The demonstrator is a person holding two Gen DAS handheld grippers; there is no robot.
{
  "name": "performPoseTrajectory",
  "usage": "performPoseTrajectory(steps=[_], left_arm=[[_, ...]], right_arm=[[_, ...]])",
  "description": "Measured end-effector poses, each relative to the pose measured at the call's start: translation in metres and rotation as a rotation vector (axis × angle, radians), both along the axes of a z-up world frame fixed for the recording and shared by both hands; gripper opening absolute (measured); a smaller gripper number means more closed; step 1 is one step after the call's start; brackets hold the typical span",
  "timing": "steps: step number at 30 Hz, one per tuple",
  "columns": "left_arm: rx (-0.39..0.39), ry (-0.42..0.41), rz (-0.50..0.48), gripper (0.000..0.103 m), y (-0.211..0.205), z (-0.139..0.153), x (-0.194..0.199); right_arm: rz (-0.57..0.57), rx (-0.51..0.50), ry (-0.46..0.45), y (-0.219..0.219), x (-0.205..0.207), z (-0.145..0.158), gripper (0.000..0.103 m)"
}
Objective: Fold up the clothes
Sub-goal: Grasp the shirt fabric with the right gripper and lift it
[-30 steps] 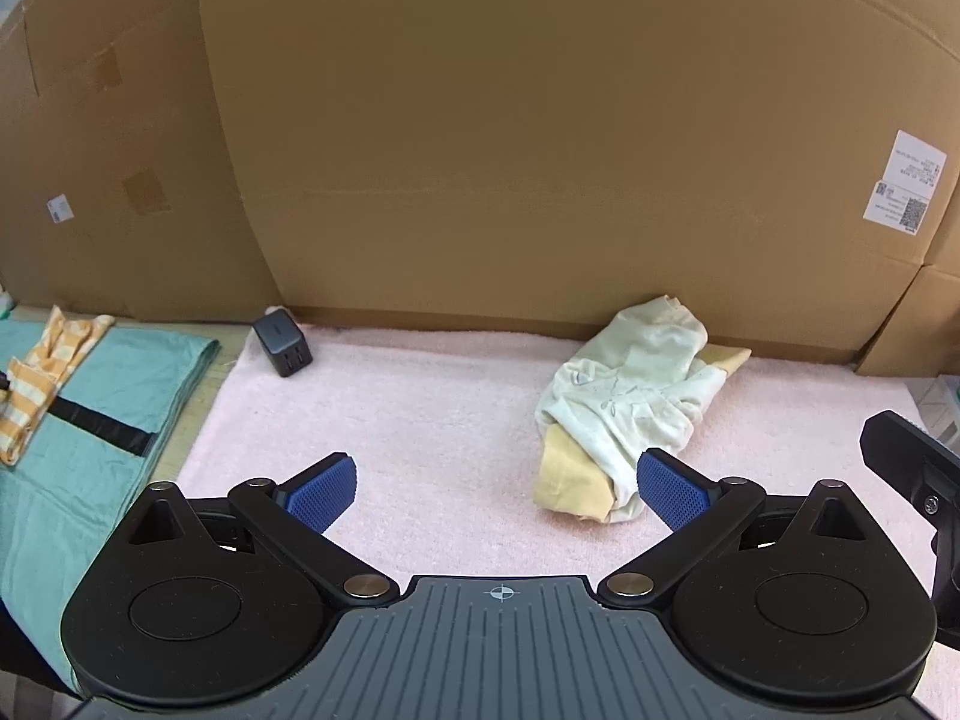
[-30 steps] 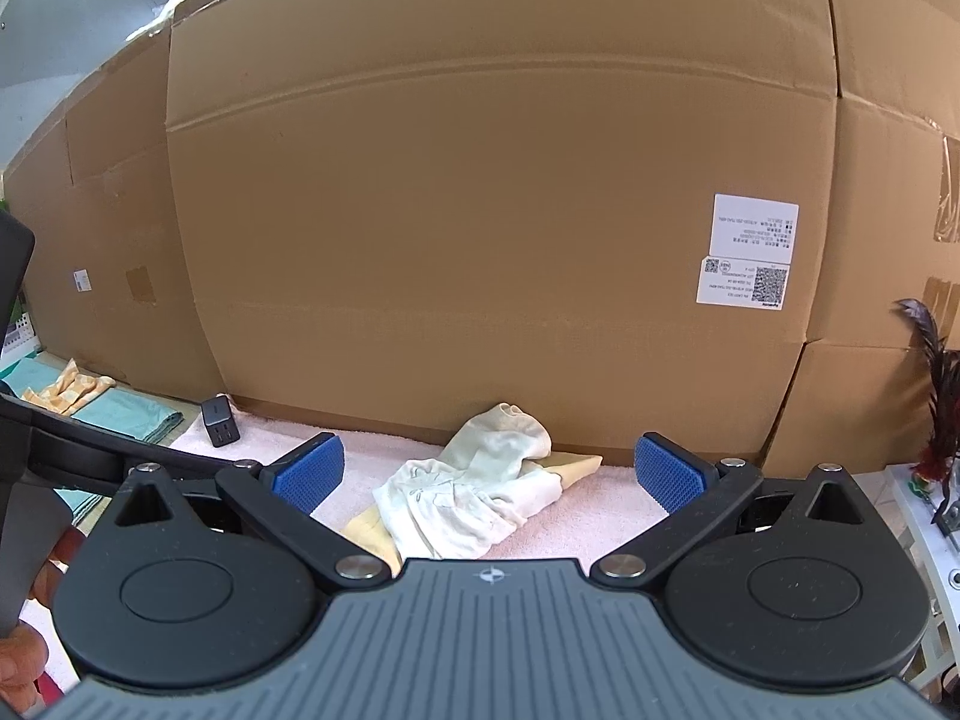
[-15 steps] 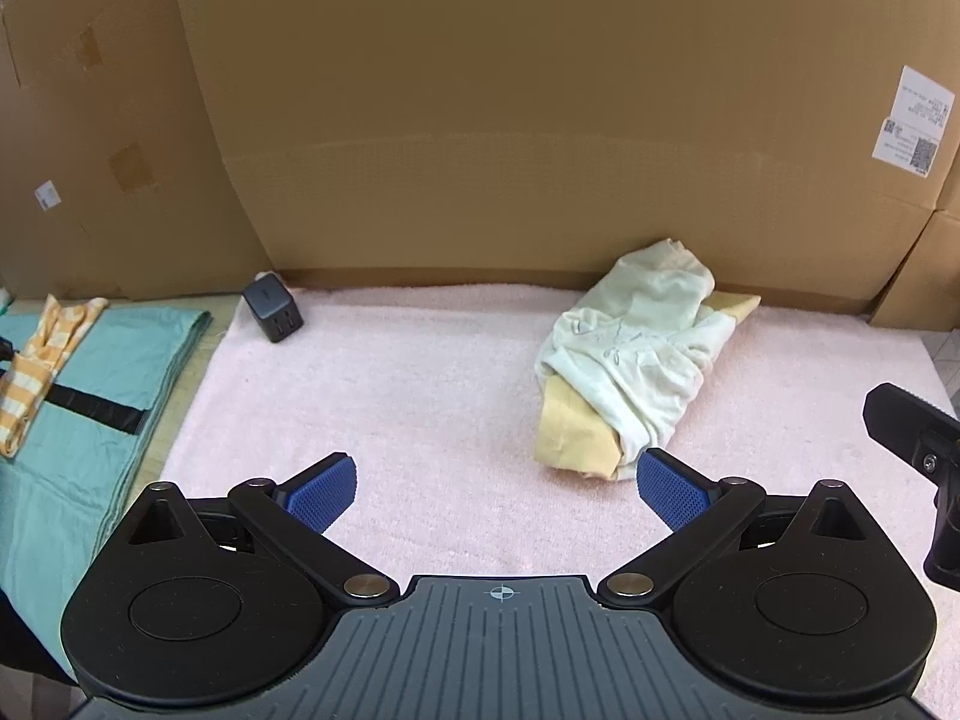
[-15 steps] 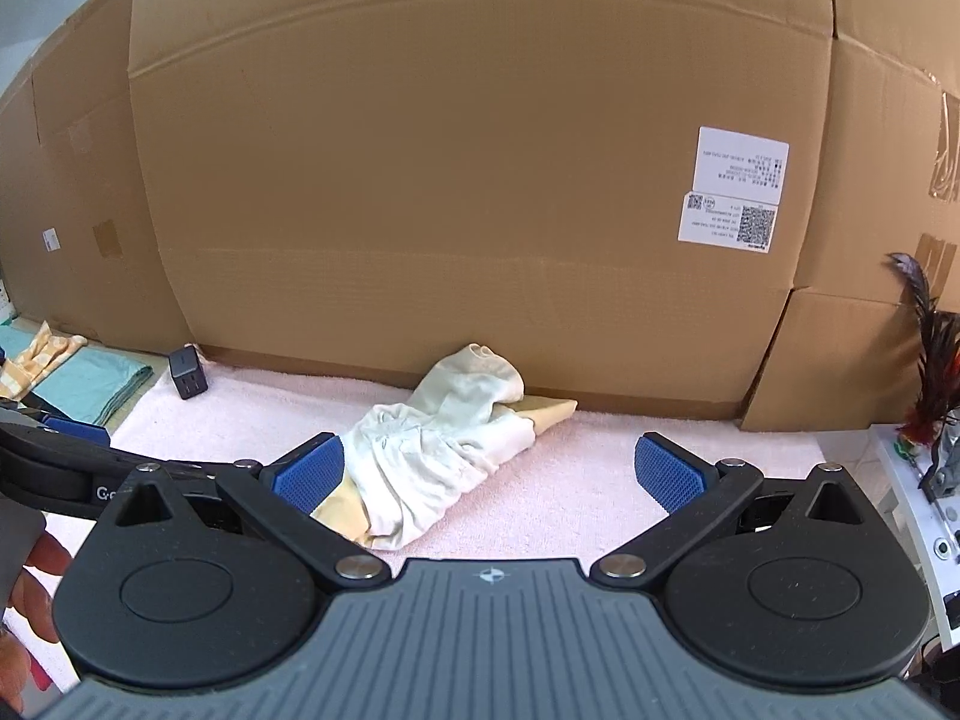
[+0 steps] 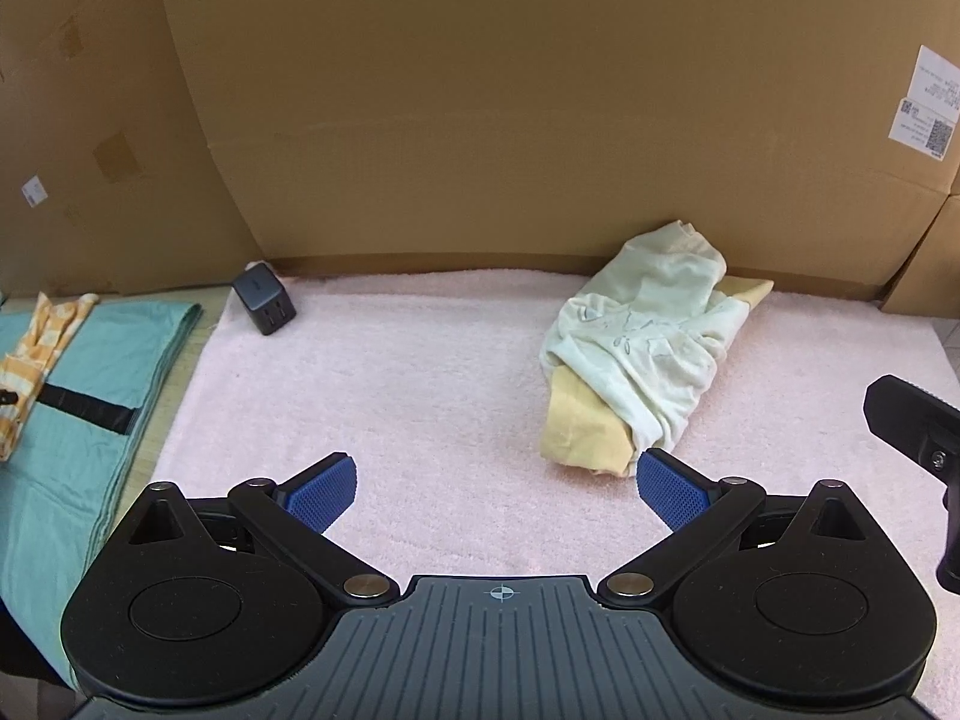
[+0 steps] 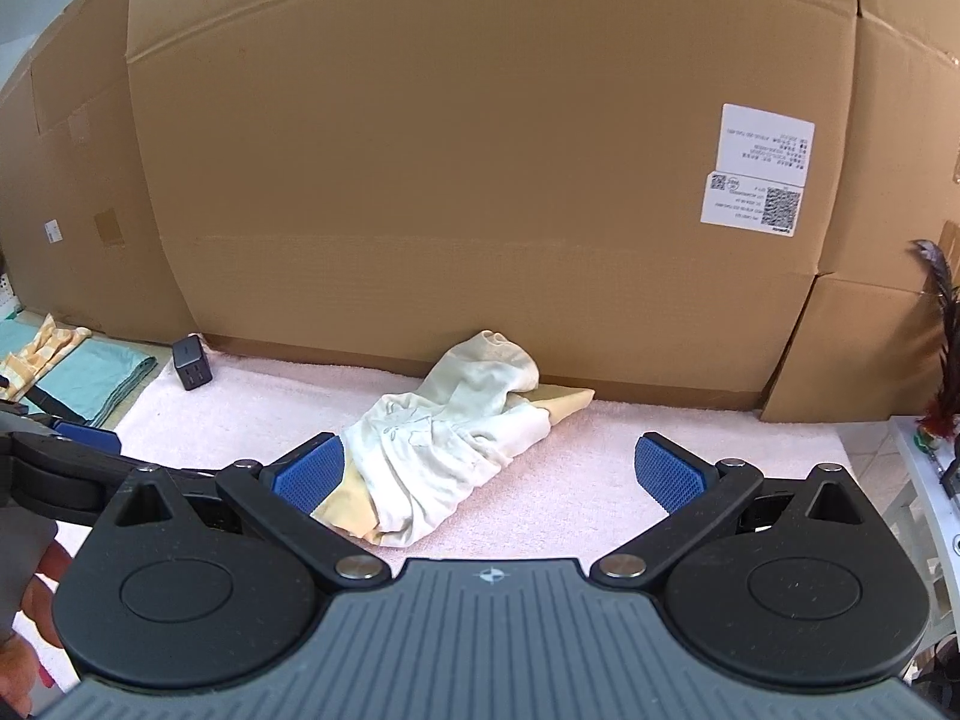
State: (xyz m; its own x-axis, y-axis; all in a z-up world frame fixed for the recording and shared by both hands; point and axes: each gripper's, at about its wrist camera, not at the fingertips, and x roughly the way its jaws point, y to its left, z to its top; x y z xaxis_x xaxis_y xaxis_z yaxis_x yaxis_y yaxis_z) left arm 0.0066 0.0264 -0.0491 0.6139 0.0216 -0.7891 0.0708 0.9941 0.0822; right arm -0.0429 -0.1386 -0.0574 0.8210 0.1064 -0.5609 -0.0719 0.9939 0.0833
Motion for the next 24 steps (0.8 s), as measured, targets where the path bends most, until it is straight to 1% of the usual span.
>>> performPoseTrajectory(steps=[6, 10, 14, 16, 18, 20, 21, 22, 23, 24], left_arm=[[0.005, 0.03, 0.002, 0.103, 0.004, -0.013, 0.013], [0.005, 0.049, -0.01, 0.1, 0.006, -0.023, 0.022], [-0.003, 0.069, -0.011, 0.1, 0.011, -0.034, 0.033], [0.005, 0.076, -0.017, 0.1, 0.012, -0.039, 0.039], [0.013, 0.085, -0.022, 0.1, 0.014, -0.045, 0.045], [0.013, 0.099, -0.025, 0.1, 0.016, -0.05, 0.052], [0.013, 0.104, -0.028, 0.1, 0.017, -0.053, 0.054], [0.014, 0.109, -0.031, 0.1, 0.018, -0.055, 0.057], [0.018, 0.115, -0.033, 0.1, 0.018, -0.058, 0.06], [0.023, 0.121, -0.035, 0.1, 0.019, -0.061, 0.063]], right_arm=[[-0.001, 0.034, 0.015, -0.002, 0.008, -0.005, 0.103], [-0.007, 0.021, 0.018, 0.0, 0.017, -0.011, 0.103], [-0.011, 0.012, 0.029, 0.004, 0.03, -0.018, 0.101], [-0.014, 0.018, 0.038, 0.006, 0.038, -0.021, 0.093], [-0.017, 0.018, 0.05, 0.009, 0.046, -0.025, 0.083], [-0.017, 0.018, 0.064, 0.013, 0.056, -0.029, 0.076], [-0.016, 0.022, 0.071, 0.014, 0.06, -0.032, 0.068], [-0.015, 0.026, 0.078, 0.016, 0.065, -0.034, 0.064], [-0.014, 0.029, 0.087, 0.017, 0.07, -0.037, 0.05], [-0.014, 0.032, 0.096, 0.018, 0.075, -0.04, 0.022]])
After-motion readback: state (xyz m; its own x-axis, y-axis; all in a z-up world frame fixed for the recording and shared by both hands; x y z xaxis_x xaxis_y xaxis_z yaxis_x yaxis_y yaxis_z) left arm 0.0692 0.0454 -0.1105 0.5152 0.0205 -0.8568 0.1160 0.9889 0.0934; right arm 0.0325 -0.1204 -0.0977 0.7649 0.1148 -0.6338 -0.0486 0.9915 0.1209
